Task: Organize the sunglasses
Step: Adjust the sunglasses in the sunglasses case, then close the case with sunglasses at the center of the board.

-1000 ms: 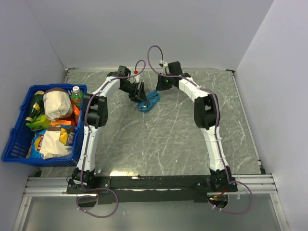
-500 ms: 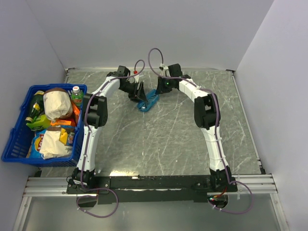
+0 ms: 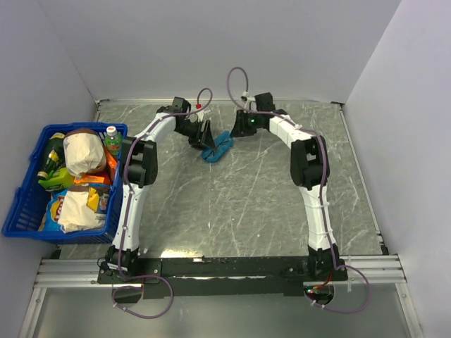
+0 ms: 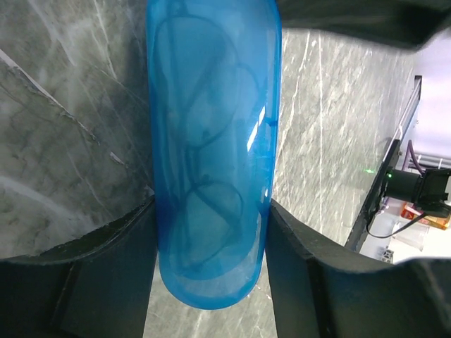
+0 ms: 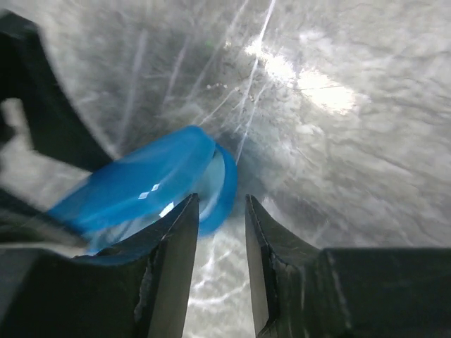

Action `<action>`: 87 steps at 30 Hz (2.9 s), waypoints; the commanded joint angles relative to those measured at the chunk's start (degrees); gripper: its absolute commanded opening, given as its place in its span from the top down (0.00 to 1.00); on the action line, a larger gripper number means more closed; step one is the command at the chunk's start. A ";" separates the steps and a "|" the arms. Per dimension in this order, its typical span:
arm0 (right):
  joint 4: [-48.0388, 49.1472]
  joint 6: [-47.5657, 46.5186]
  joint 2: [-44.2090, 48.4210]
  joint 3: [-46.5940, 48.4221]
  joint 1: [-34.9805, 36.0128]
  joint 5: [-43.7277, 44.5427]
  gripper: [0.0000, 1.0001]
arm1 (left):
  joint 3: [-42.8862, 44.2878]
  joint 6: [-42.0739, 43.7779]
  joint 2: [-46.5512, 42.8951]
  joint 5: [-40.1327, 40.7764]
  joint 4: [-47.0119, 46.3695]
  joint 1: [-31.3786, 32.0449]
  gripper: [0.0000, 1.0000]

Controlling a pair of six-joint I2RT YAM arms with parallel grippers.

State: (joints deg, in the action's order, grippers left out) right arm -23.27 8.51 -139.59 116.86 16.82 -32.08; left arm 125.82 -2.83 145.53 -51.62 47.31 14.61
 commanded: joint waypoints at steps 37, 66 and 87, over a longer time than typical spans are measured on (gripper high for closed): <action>18.00 26.82 9.51 -21.59 -2.93 -16.79 0.00 | -9.63 -4.02 -8.16 17.60 -6.97 4.02 0.39; 20.54 34.20 -1.74 -12.62 0.76 -16.70 0.27 | -11.65 -6.40 -7.72 16.37 -9.08 5.87 0.37; 20.28 33.94 0.37 -14.56 1.20 -17.14 0.35 | -10.59 -5.96 -9.04 15.05 -8.37 6.04 0.25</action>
State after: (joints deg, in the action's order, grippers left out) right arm -1.67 45.39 -139.92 101.97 17.23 -50.11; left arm 115.18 -9.30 138.04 -35.81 37.52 19.97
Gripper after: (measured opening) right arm 0.561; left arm 0.741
